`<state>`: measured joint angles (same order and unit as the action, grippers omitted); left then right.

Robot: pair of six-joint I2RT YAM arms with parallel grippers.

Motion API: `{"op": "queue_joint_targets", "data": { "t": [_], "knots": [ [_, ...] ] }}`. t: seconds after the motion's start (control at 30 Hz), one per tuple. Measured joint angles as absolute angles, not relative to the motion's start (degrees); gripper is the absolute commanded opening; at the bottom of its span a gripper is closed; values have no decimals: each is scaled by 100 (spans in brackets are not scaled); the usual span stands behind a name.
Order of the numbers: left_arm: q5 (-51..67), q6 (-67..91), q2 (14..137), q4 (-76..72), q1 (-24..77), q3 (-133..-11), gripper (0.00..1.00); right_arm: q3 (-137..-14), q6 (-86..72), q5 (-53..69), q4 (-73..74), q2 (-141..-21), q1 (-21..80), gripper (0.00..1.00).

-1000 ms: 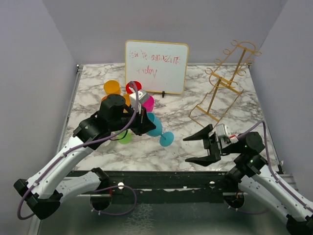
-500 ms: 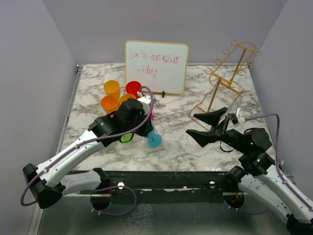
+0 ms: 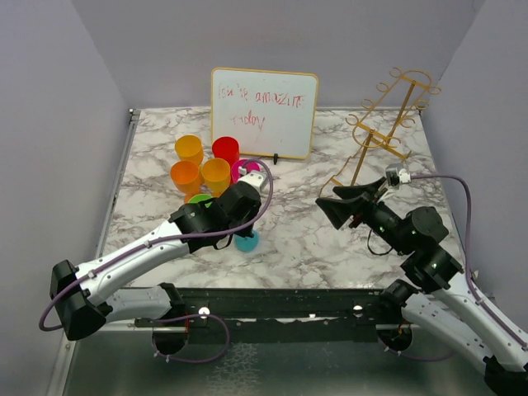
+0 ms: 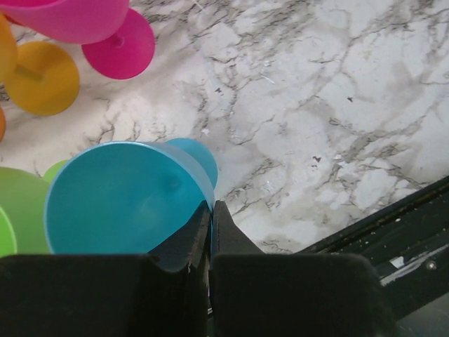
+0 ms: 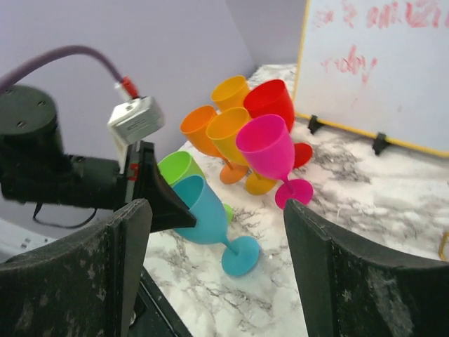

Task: Take the wine glass off the wine glass rack
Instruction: Place the wine glass at the center of the board.

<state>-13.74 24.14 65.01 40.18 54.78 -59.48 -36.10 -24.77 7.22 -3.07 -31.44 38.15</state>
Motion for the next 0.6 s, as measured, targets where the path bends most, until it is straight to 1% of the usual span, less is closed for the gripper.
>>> {"op": "queue_joint_targets", "data": {
  "t": [0.1,0.2,0.4,0.6],
  "knots": [
    [-1647,2495,6460,4010,5476,-5800,0,-3618,-2967,165,43,-3186,3815,81],
    [-1772,2550,6466,4001,5476,-5706,0,-3616,-3332,-128,397,-3273,3815,80],
    [-1872,2563,6598,3977,5478,-5695,0,-3500,-3911,-215,572,-3306,3815,80],
    [-1876,2563,6705,3872,5487,-5695,0,-3465,-4132,-228,642,-3402,3815,80]
  ]
}}
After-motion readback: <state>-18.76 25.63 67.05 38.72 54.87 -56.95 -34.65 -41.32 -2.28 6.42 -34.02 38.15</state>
